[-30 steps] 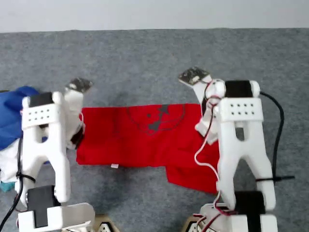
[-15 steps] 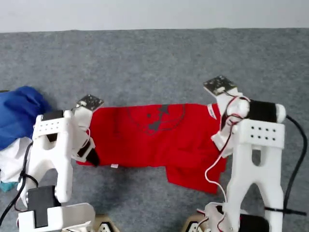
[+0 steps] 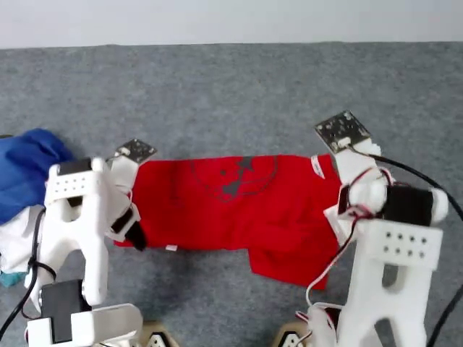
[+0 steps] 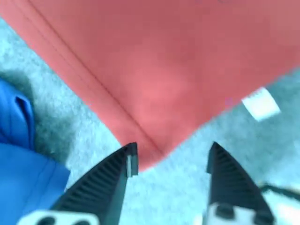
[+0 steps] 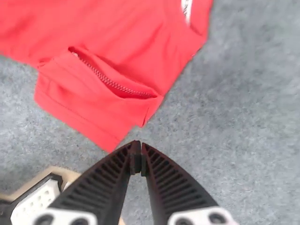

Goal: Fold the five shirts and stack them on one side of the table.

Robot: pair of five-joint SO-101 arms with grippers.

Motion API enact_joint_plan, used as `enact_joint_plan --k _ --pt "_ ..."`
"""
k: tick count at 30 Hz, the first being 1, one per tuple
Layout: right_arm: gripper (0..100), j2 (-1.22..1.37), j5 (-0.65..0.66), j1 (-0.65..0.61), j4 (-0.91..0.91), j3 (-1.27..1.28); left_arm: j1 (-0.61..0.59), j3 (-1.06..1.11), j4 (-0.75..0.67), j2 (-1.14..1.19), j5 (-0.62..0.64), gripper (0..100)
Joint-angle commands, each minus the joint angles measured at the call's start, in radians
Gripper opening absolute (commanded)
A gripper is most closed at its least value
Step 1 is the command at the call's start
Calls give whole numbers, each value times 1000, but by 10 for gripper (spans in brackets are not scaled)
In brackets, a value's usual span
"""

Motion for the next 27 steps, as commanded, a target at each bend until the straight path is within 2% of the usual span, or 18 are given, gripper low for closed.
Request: enact_joint_plan --k 1,4,7,12,19,23,27 --pt "9 -93 -11 10 42 -9 8 -142 170 -43 -15 202" --pt "9 -139 -14 13 42 -9 8 -257 249 -43 -15 197" --pt "9 -180 -15 79 42 -9 31 -340 259 -43 -14 198" --pt "9 -234 -14 295 42 -9 239 -377 255 -43 0 196" --pt "9 -306 -11 576 42 -9 548 -372 14 -32 210 196" --pt "9 -381 -14 657 44 -9 663 -371 -114 -15 258 197" --pt "9 -464 -11 691 44 14 730 -398 -180 112 258 199"
